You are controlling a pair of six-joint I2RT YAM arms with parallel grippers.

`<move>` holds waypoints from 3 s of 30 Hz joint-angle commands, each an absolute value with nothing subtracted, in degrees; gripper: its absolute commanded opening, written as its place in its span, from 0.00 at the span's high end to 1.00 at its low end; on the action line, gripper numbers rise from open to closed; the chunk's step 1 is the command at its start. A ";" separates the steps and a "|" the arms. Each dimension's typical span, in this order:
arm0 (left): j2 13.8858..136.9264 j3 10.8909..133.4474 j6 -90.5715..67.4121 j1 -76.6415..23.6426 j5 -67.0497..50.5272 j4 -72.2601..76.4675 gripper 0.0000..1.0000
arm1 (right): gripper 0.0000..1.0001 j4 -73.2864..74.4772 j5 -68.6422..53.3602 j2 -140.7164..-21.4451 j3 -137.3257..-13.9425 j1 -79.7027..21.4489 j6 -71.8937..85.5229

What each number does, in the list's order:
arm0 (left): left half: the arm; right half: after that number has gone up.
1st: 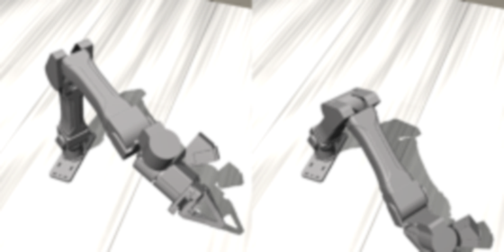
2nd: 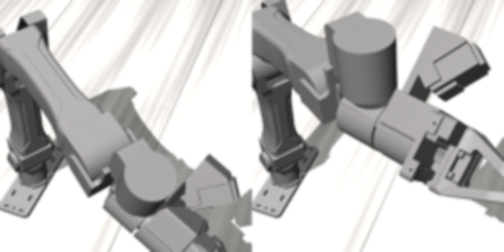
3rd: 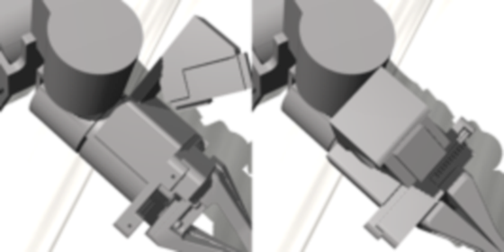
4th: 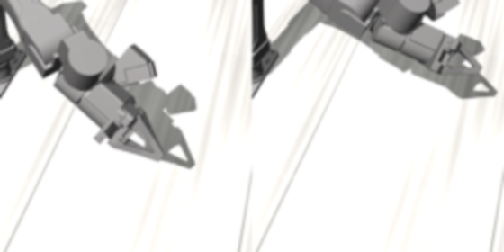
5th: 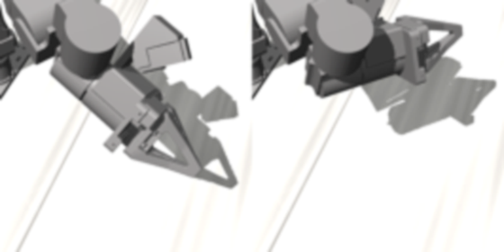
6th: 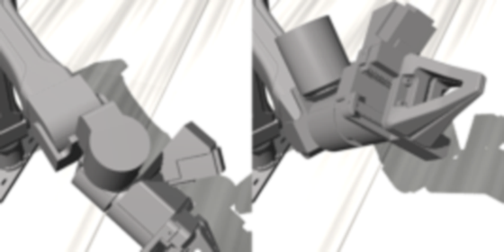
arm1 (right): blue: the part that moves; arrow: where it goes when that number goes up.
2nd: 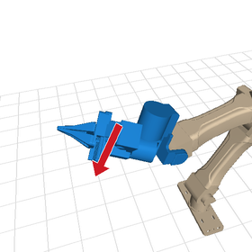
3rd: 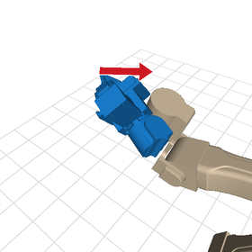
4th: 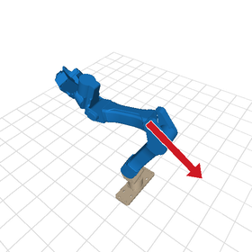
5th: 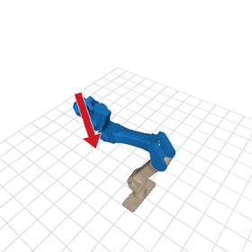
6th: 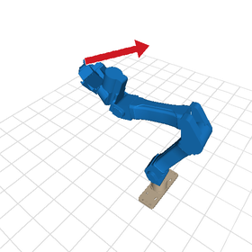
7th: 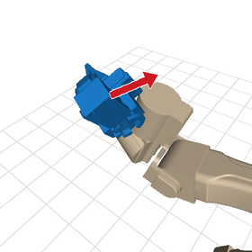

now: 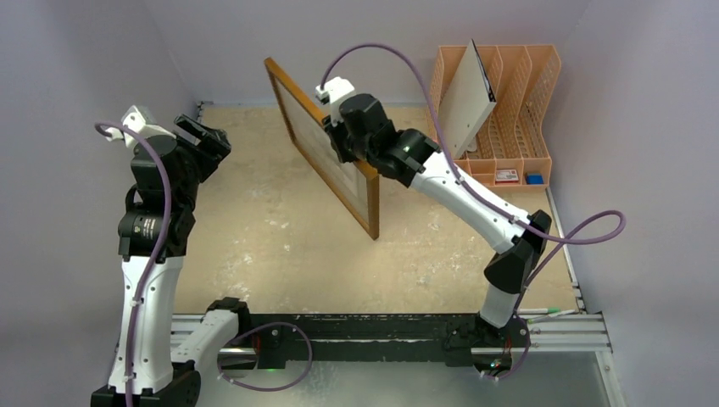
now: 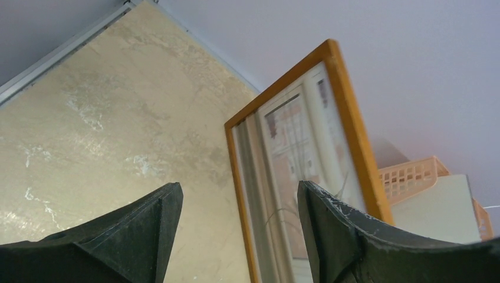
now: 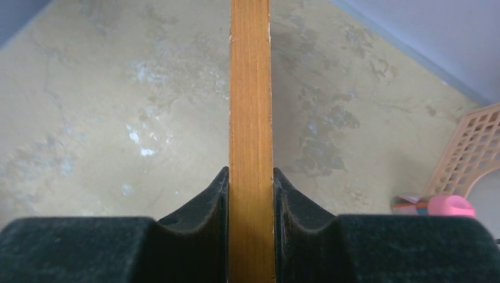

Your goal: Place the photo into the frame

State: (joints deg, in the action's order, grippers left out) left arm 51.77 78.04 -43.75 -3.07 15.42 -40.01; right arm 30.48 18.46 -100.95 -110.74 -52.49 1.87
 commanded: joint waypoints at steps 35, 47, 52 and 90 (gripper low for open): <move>65.86 32.79 -53.96 -2.99 9.81 -4.53 0.26 | 1.00 -19.86 -18.27 -84.33 -55.40 -25.13 50.84; 69.77 25.36 -51.54 -2.99 1.88 6.30 0.25 | 1.00 -24.66 -19.87 -82.03 -41.32 -26.28 52.51; 70.77 25.47 -49.93 -2.99 -3.30 6.79 0.25 | 1.00 -25.35 -20.69 -81.07 -37.03 -26.43 51.63; 78.35 30.15 -43.51 -3.02 -6.76 -4.22 0.30 | 0.51 -8.39 -13.71 -93.06 -41.47 -26.46 42.90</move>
